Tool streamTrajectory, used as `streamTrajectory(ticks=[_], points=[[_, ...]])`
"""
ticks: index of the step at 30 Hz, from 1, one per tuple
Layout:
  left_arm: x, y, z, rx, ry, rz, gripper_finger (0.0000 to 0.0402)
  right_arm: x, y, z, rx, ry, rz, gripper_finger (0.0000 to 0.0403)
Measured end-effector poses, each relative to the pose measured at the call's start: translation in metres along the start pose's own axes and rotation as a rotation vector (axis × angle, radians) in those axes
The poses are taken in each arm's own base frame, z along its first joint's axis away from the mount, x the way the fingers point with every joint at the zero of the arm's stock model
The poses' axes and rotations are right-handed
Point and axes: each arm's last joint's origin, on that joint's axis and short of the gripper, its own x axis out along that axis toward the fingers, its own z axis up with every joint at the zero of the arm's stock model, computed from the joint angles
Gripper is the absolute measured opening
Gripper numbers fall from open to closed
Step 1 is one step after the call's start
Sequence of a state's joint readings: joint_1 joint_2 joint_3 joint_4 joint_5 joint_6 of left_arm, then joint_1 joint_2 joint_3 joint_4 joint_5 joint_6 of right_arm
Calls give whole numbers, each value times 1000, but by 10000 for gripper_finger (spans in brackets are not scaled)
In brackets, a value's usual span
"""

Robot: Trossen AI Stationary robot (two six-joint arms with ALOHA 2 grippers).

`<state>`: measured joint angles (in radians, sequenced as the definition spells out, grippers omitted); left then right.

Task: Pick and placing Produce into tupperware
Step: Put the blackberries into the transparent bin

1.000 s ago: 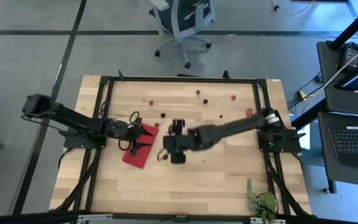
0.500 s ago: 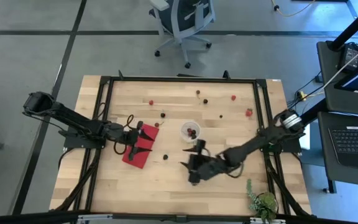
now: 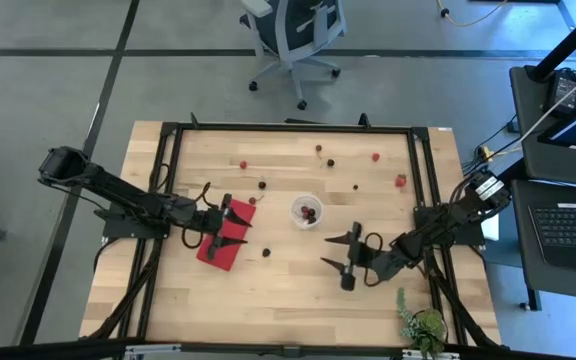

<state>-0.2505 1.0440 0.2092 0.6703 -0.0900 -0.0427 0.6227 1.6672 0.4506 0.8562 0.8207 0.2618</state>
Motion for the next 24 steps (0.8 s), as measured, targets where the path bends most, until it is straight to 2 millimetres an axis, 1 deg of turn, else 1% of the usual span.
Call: streamTrajectory(ticks=[3,5,7,12,14,16,19,22,24], points=[[12,-7,10,102,0,-26,212,-9,-9,-13,22,5,10,264],[25,-14,16,155,12,-46,212,-14,-14,-17,52,2,17,264],[40,-21,17,174,66,-64,212,-17,-18,-22,70,1,19,264],[74,-32,2,157,342,23,212,-19,-21,-23,72,-8,19,264],[83,-35,-4,123,398,45,212,-19,-21,-23,57,-11,22,264],[91,-36,-9,85,414,58,212,-19,-21,-23,41,-11,21,264],[97,-36,-19,36,444,124,212,-19,-21,-23,30,-11,22,264],[98,-33,-29,-58,471,234,212,-19,-20,-23,31,-6,38,264],[100,-33,-34,-120,475,269,212,-19,-20,-23,29,-2,52,264]])
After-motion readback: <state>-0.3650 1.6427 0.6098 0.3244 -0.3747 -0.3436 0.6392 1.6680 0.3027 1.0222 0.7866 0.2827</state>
